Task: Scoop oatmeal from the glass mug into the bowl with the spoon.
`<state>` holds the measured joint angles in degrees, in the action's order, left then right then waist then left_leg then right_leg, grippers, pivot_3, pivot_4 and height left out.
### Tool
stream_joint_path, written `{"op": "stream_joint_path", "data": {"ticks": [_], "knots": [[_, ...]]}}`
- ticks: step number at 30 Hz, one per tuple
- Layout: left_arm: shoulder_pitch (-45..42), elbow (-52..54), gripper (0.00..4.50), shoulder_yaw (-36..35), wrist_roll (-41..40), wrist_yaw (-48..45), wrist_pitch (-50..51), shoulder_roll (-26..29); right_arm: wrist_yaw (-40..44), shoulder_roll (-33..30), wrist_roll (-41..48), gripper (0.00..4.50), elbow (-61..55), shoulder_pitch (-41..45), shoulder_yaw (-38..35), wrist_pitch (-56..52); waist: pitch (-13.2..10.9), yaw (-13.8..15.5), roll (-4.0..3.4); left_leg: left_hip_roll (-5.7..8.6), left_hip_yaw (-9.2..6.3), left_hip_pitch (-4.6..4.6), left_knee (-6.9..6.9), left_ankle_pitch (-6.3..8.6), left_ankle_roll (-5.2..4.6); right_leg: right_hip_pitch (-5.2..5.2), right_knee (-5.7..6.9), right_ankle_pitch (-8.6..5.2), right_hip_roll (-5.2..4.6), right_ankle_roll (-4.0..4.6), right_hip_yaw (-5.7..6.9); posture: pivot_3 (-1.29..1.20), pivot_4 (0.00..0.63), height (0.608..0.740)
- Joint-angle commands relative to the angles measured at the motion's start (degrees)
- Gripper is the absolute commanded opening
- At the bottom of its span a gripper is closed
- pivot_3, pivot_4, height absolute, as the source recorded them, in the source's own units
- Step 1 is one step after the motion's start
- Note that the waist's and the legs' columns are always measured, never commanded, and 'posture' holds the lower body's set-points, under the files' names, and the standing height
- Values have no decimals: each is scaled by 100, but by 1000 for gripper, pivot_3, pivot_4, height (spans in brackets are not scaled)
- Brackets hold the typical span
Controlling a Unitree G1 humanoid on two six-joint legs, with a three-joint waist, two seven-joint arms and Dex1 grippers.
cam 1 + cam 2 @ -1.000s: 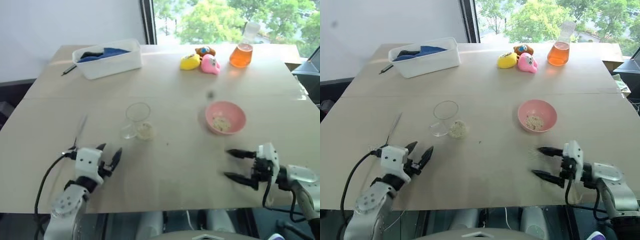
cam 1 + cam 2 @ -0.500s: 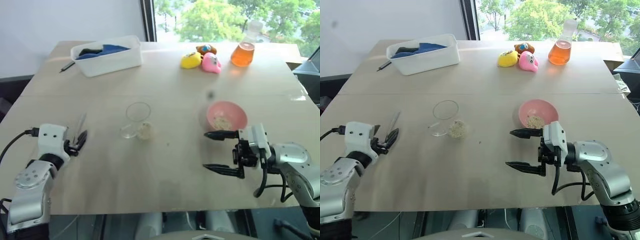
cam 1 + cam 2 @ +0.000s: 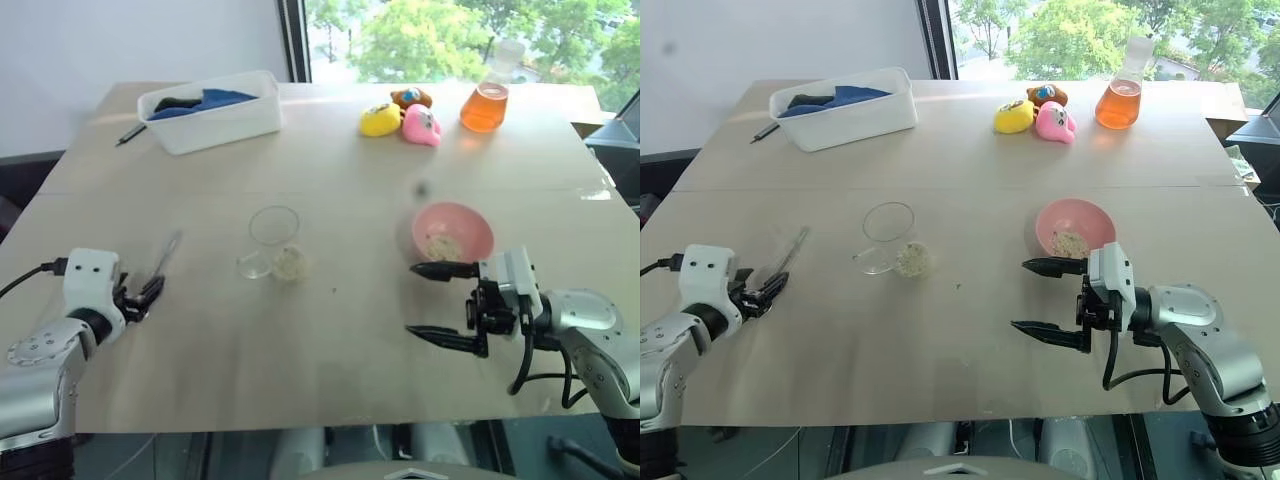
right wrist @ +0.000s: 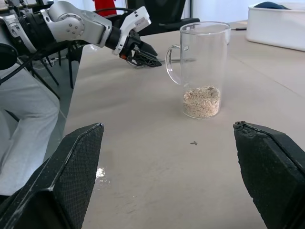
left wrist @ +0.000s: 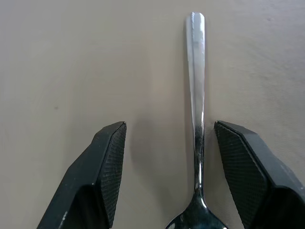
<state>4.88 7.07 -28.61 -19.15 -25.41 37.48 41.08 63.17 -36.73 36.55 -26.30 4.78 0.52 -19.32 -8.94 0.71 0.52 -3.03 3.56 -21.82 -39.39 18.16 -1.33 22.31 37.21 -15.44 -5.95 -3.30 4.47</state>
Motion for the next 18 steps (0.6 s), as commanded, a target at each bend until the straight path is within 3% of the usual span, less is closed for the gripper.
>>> {"op": "stream_joint_path", "data": {"ticks": [1,5,9,18], "knots": [[48,-256,1828,159,-87,-52,525,-98,2,-8,112,4401,-193,26,-114,86,5,0,-9,1,1,4,0,0,0,-1,2,0,0,0,-1,0,150,740],[184,-197,45,179,-98,-59,675,-129,-93,-10,144,4401,-332,41,-111,17,13,-23,-25,1,4,12,2,-3,6,-2,13,0,1,0,-8,0,150,740],[297,-82,45,-16,6,216,256,-401,-163,-15,160,4401,-387,71,-104,-30,19,-79,-35,0,9,19,4,-5,8,-1,21,0,2,0,-19,0,150,740],[266,817,45,-768,-228,746,-1803,-1578,-235,-10,203,4401,-276,277,-71,-109,10,-92,-14,0,10,18,3,-6,9,1,28,0,-1,0,-24,0,150,740]]}}
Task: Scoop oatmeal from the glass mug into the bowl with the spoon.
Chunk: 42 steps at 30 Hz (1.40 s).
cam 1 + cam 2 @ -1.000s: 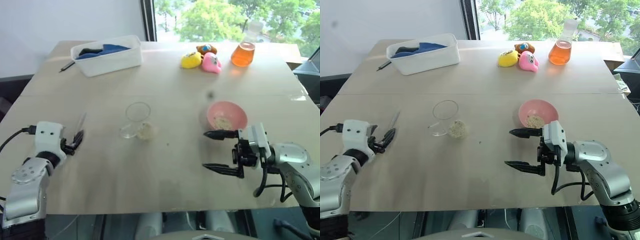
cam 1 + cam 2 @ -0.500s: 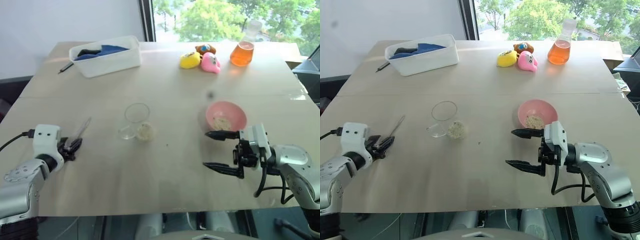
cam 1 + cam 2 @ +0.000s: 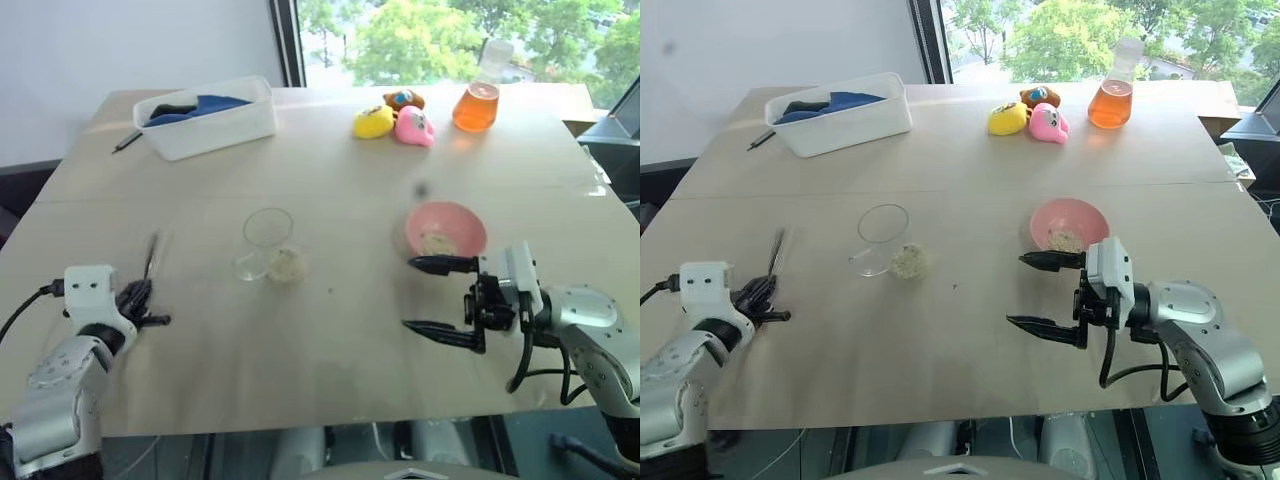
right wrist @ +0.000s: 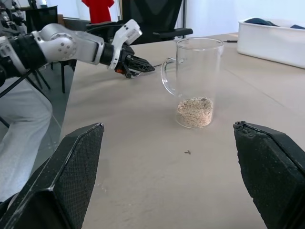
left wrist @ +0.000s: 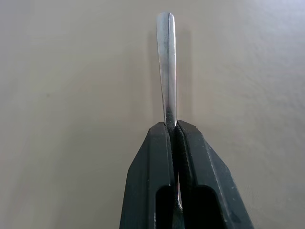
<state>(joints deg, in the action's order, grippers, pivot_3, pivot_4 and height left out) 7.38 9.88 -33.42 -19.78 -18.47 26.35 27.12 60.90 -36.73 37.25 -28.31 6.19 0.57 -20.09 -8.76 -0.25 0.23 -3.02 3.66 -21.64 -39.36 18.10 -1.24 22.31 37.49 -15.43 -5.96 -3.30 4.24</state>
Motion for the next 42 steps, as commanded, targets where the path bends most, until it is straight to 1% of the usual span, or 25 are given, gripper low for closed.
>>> {"op": "stream_joint_path", "data": {"ticks": [1,3,6,11,13,17,19,22,25,29,33,38,42], "knots": [[-3,737,45,-312,-248,4,-865,-251,-33,-5,167,4401,-59,178,-91,-75,-14,6,36,0,-2,-4,-2,0,0,1,-1,0,0,0,1,0,150,740],[-69,1108,45,-275,-305,-52,-1139,-287,-127,8,296,4401,-34,275,-146,-244,-10,49,70,-1,-10,-12,-8,0,0,2,-2,0,-1,0,10,0,150,740],[-440,1673,45,-145,-498,82,-1045,-166,-448,114,693,4401,7,600,-231,-688,-11,97,73,0,-11,-13,-9,0,0,0,-6,1,-4,1,13,0,150,740],[-1356,2055,45,159,-642,272,-638,206,-1044,414,1363,4401,141,1291,-391,-1330,-11,100,73,4,-15,-15,-12,-1,1,0,-2,1,-3,1,16,0,150,740],[-1676,2145,45,434,-620,144,-481,467,-1515,606,1535,4401,244,1693,-452,-1555,-12,82,72,5,-12,-15,-11,-1,1,0,-3,1,-2,1,15,0,150,740],[-2272,2366,45,1170,-1086,-428,97,987,-3070,1209,1824,4401,667,2866,-658,-2134,-14,69,72,7,-7,-23,-10,-2,2,12,2,1,0,1,11,0,150,740],[-2490,2420,45,1333,-1378,-593,364,1123,-3641,1396,2041,4401,824,3356,-739,-2482,-14,72,71,9,-6,-36,-10,-5,7,31,11,1,0,1,9,0,150,740],[-2688,2435,45,1470,-1530,-810,487,1283,-4445,1611,2120,4401,1056,3890,-760,-2974,-15,65,69,9,0,-44,-5,-7,10,42,18,1,1,1,10,0,150,740],[-2931,2473,45,1723,-1612,-854,528,1205,-5131,2052,2310,4401,1459,4342,-799,-3306,-16,44,68,10,25,-48,0,-7,10,43,19,1,2,1,11,0,150,740],[-3013,2553,45,2181,-1445,-1068,451,1227,-5517,2533,2567,4401,1932,4791,-942,-3510,-17,0,66,10,28,-50,0,-7,11,44,19,1,2,0,11,0,150,740],[-2983,2648,45,2398,-1524,-976,456,956,-5868,2907,3079,4401,2247,5080,-1218,-3653,-17,-46,66,10,28,-53,0,-7,11,45,18,1,2,0,11,0,150,740],[-2756,2615,45,2603,-1141,-982,264,858,-5973,2900,3553,4401,2210,5155,-1309,-3930,-18,-56,65,10,29,-54,3,-7,11,45,16,1,2,0,12,0,150,740],[-2725,2575,45,2698,-970,-1026,121,789,-6042,2847,3744,4401,2178,5128,-1261,-4099,-18,-55,65,10,28,-53,3,-7,11,46,18,1,2,-1,12,0,150,740]]}}
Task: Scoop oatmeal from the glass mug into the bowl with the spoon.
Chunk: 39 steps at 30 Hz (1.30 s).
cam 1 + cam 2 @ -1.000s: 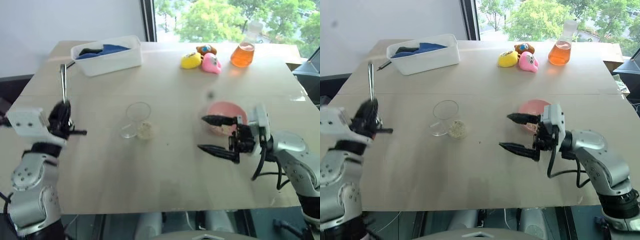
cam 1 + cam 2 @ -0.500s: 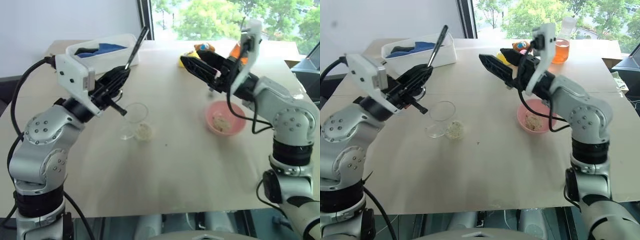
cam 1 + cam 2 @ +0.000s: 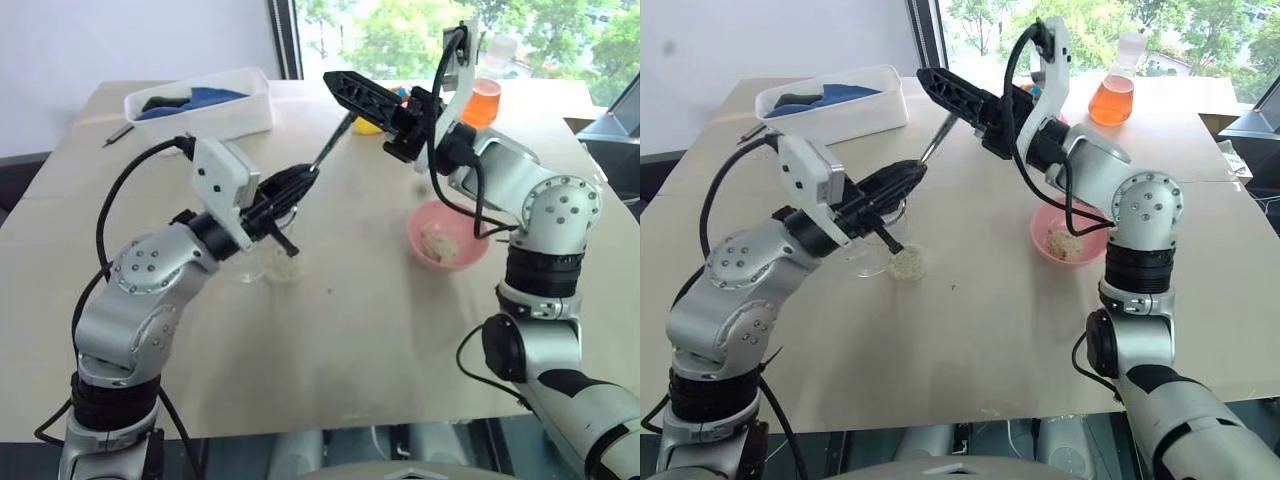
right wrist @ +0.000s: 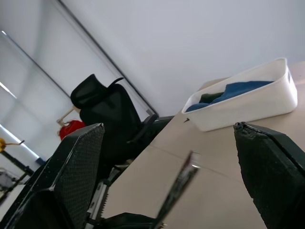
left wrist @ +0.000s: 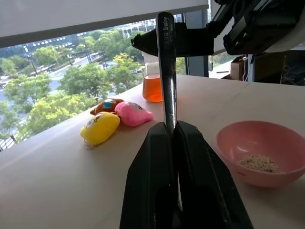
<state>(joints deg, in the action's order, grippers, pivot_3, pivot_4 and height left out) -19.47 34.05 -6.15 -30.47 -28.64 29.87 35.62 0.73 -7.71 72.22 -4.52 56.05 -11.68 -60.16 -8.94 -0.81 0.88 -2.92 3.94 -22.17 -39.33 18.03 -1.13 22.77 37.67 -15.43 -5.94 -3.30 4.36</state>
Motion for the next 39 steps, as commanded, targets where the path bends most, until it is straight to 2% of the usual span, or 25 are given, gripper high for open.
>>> {"op": "stream_joint_path", "data": {"ticks": [1,5,7,8,10,13,15,16,22,26,27,28,31,33,39], "knots": [[-64,128,45,-15,123,-2,-257,-91,-22,-65,266,4401,-199,132,-16,-123,0,2,0,0,0,0,0,0,0,0,0,0,0,0,0,0,150,740],[-119,49,45,41,195,-18,-327,-212,51,-115,245,4401,-220,88,80,-207,0,3,0,0,0,-1,0,0,0,0,0,0,0,0,0,0,150,740],[-133,24,0,50,237,-28,-359,-249,87,-151,242,3865,-244,68,114,-244,0,2,0,0,0,-1,0,0,0,0,0,0,0,0,0,0,150,740],[-137,19,0,53,254,-37,-368,-260,104,-170,236,3562,-251,63,124,-248,0,2,0,0,0,-1,0,0,0,0,0,0,0,0,0,0,150,740],[-143,18,0,60,274,-54,-374,-277,114,-183,218,2509,-244,69,130,-225,0,2,0,0,0,-2,0,0,0,0,0,0,0,0,0,0,150,740],[-150,25,0,90,284,-77,-376,-286,125,-170,181,1282,-209,112,128,-146,0,2,0,0,0,-2,0,0,0,1,0,0,0,0,0,0,150,740],[-135,36,0,101,276,-103,-367,-272,147,-165,167,246,-192,129,136,-126,0,2,0,0,0,-2,0,0,0,1,0,0,0,0,0,0,150,740],[-118,45,0,102,280,-115,-365,-257,157,-164,165,48,-195,129,143,-126,0,2,0,0,0,-2,0,0,0,1,0,0,0,0,0,0,150,740],[-133,31,0,72,406,-66,-393,-230,213,-168,170,48,-165,134,167,-160,0,2,0,0,0,-3,0,0,0,1,0,0,0,0,0,0,150,740],[-77,155,1254,-150,408,41,-425,-250,227,-141,195,0,-145,144,176,-180,0,2,0,-1,0,-3,0,0,0,1,-1,0,0,0,0,0,150,740],[-58,194,1749,-200,433,113,-419,-261,233,-138,207,0,-130,141,171,-187,0,2,0,-1,-1,-3,0,0,0,1,-1,0,0,0,0,0,150,740],[19,347,1976,-348,342,270,-366,-340,197,-103,278,0,-105,113,149,-203,0,2,0,-1,-1,-3,0,0,0,1,-1,0,0,0,0,0,150,740],[184,670,2052,-618,146,622,-202,-540,96,-21,448,0,-38,74,77,-205,0,0,0,-1,0,-6,0,0,0,1,-2,0,-2,0,-1,0,150,740],[387,932,2052,-741,292,908,-159,-624,-8,41,575,0,48,101,-7,-145,0,-1,0,-2,-3,-8,0,0,0,2,-4,0,-1,0,1,0,150,740],[1143,1270,2052,-871,1200,1632,-417,-856,-274,14,861,0,581,481,-399,108,0,2,0,-3,-1,-6,-3,0,0,2,-2,0,-1,0,1,0,150,740]]}}
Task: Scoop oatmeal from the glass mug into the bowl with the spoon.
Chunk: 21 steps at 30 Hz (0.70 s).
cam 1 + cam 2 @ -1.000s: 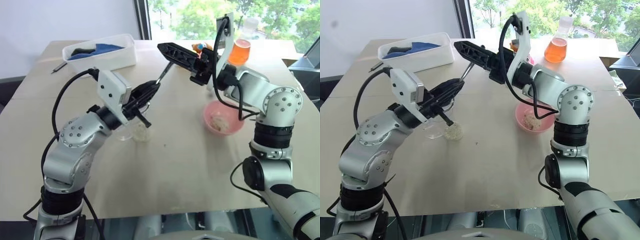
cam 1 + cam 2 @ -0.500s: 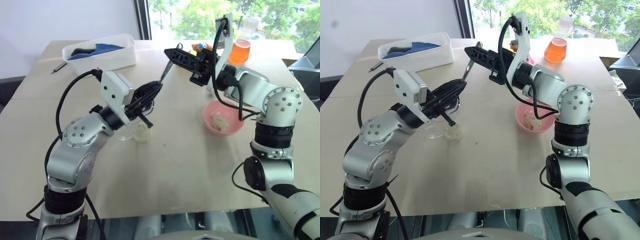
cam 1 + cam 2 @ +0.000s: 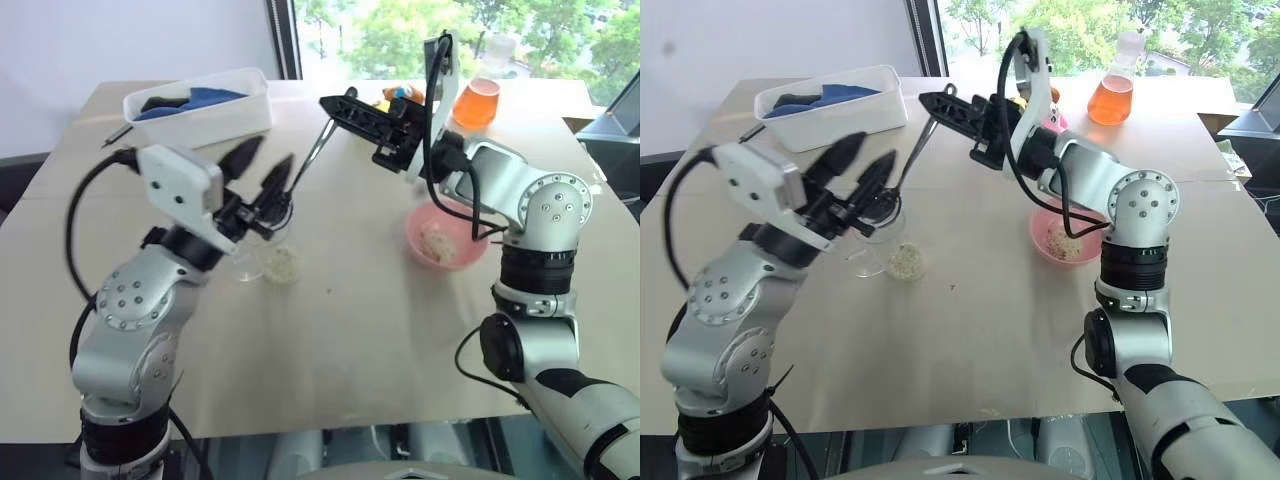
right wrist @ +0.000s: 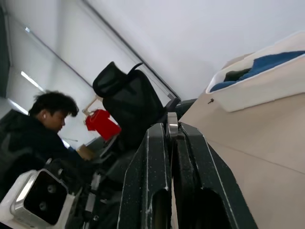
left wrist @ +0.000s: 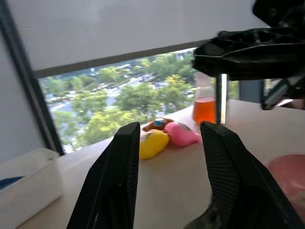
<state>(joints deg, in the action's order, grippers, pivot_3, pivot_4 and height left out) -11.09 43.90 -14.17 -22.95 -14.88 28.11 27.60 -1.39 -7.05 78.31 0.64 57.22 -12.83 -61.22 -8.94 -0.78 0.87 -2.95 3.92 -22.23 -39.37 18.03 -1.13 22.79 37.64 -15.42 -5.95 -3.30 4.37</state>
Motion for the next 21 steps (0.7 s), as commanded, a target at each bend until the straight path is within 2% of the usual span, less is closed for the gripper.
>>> {"op": "stream_joint_path", "data": {"ticks": [1,9,21], "knots": [[446,279,2052,-41,573,286,-289,-69,-77,-75,262,0,148,421,-336,240,0,-1,0,0,0,0,0,0,0,0,1,0,0,0,0,0,150,740],[2015,44,2052,-10,1289,251,-1195,-433,32,-495,97,0,861,899,-732,499,0,12,-1,0,2,-21,3,0,0,20,-1,0,-1,0,1,0,150,740],[2506,-197,2052,83,1536,139,-1889,-738,6,-675,118,0,949,1057,-850,385,0,11,-2,-4,11,-52,-1,0,0,54,11,0,-2,0,-4,0,150,740]]}}
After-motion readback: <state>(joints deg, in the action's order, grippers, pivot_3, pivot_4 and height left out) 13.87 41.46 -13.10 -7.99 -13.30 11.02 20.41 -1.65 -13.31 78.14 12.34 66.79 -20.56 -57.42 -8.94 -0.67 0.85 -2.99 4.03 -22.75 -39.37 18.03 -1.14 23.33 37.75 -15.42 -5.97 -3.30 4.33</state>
